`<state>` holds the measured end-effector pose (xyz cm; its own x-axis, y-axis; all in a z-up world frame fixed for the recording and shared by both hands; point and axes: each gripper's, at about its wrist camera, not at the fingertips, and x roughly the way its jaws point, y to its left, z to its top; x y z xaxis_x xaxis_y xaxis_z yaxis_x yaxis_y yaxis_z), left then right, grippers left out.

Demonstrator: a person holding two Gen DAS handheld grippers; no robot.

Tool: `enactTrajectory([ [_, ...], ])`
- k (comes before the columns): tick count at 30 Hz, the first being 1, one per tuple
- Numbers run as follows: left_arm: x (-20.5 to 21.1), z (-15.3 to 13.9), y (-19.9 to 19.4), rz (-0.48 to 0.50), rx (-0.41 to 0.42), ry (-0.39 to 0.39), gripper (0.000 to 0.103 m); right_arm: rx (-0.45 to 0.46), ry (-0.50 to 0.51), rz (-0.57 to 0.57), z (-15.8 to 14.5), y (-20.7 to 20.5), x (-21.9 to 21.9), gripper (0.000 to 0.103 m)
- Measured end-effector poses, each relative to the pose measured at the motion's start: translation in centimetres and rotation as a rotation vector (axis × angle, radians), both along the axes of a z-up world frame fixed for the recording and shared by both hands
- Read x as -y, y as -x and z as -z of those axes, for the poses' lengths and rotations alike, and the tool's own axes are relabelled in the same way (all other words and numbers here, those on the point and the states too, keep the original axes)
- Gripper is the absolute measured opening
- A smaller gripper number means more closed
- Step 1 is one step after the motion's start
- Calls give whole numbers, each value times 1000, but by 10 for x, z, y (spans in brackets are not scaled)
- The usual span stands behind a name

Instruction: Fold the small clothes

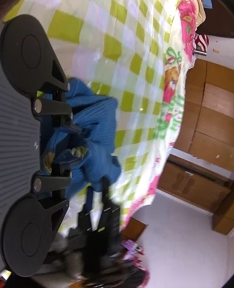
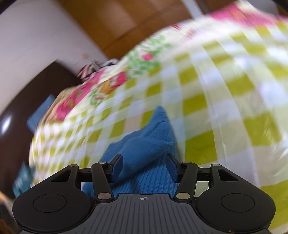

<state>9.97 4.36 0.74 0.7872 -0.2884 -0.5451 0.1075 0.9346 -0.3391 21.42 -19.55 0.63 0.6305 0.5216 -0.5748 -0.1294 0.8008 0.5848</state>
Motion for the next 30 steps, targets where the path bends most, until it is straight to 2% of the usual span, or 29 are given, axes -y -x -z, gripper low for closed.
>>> enactTrajectory([
  [3,6,10,0,2,-50,-20,42,-38,-61,60,13,-22,-3,51],
  [4,5,11,2,-4,-58,-20,41,-26,-58,59,11,-27,-8,39],
  [5,2,11,5,-11,-60,-9,40,-15,-46,50,6,-29,-14,22],
  [6,-1,10,8,-21,-59,4,37,-9,-40,28,1,-30,-18,17],
  [10,-5,9,15,-39,-58,3,25,61,21,-84,-24,-32,-49,12],
  [11,-8,11,18,-41,-73,31,22,69,26,-106,-27,-34,-58,12],
  [13,-16,14,24,-56,-96,87,21,69,29,-152,-29,-38,-77,12],
  [15,-23,16,31,-69,-118,106,21,84,57,-200,-31,-39,-98,12],
  [17,-31,22,34,-87,-150,111,21,104,119,-270,-30,-37,-120,18],
  [19,-38,27,37,-99,-183,120,21,54,161,-329,-20,-40,-136,29],
  [22,-47,24,45,-107,-179,164,21,132,218,-369,-25,-23,-136,30],
  [23,-48,20,47,-94,-161,171,22,161,234,-381,-28,-14,-132,34],
  [25,-46,11,52,-84,-124,149,25,213,263,-390,-35,0,-120,36],
  [27,-37,2,52,-52,-90,121,33,258,310,-402,-39,12,-112,39],
  [30,-16,-4,44,-10,-53,55,43,278,340,-404,-40,8,-112,44],
])
